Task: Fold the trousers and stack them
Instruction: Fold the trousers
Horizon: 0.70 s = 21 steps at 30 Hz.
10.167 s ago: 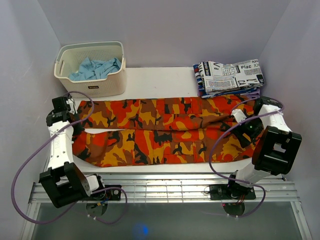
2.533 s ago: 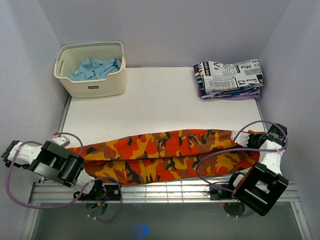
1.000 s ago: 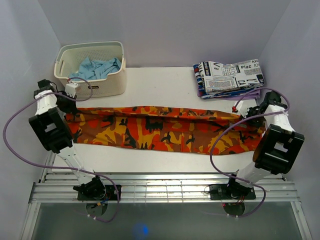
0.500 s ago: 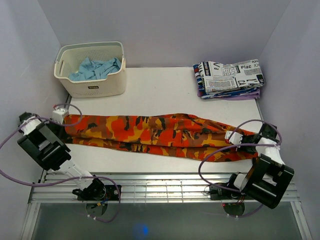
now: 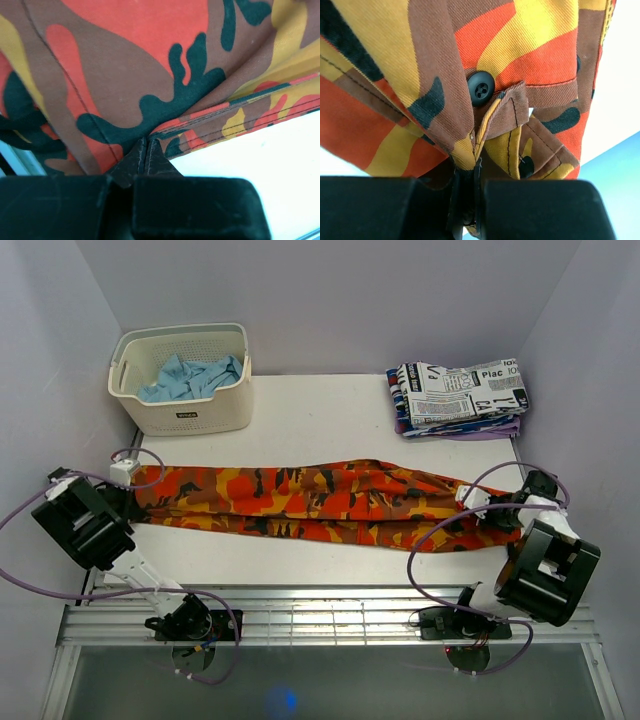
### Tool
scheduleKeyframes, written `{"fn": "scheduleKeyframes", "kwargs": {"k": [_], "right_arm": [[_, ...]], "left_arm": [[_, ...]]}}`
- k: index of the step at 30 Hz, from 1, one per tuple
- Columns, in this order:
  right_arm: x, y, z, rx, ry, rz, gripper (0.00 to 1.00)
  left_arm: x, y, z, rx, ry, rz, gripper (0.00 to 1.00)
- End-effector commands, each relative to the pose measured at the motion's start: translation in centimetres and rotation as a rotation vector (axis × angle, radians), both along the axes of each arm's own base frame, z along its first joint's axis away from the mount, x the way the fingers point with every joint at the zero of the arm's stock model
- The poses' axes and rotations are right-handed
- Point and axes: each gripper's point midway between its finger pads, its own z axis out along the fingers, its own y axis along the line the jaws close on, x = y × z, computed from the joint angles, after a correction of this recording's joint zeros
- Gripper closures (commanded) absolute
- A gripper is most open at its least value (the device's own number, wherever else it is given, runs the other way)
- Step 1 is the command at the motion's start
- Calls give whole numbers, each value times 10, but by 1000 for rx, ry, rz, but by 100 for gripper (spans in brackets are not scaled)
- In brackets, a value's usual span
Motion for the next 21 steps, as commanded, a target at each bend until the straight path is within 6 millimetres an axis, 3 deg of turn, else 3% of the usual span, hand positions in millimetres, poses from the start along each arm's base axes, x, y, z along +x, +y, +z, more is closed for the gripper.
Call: {"fn": "scheduleKeyframes", "kwargs": {"k": [1, 4, 7, 10, 14, 16, 17, 19, 20, 21], "right_arm": [[6, -55, 39, -185, -32, -131, 92], [2, -57, 53, -206, -81, -105, 92], [-14, -59, 52, -231, -89, -74, 92], [-25, -52, 44, -261, -95, -15, 92], [-51, -36, 4, -306, -61, 67, 92], [-56, -34, -2, -338, -62, 103, 92], [-60, -29, -10, -331, -56, 114, 88], [-59, -29, -9, -342, -64, 124, 66], [-58, -29, -8, -338, -67, 121, 54], [-54, -30, 0, -328, -73, 116, 34]], "left_arm": [[40, 108, 64, 352, -148, 95, 100], [44, 120, 92, 395, -202, 83, 100], [37, 130, 97, 427, -207, 74, 100], [30, 130, 80, 410, -173, 75, 100], [17, 116, 45, 369, -115, 47, 100], [9, 110, 30, 354, -72, 48, 100], [7, 109, 27, 345, -62, 53, 92], [5, 99, 30, 311, -71, 31, 79], [6, 95, 35, 301, -91, 21, 72], [7, 91, 53, 313, -134, 8, 57]]}}
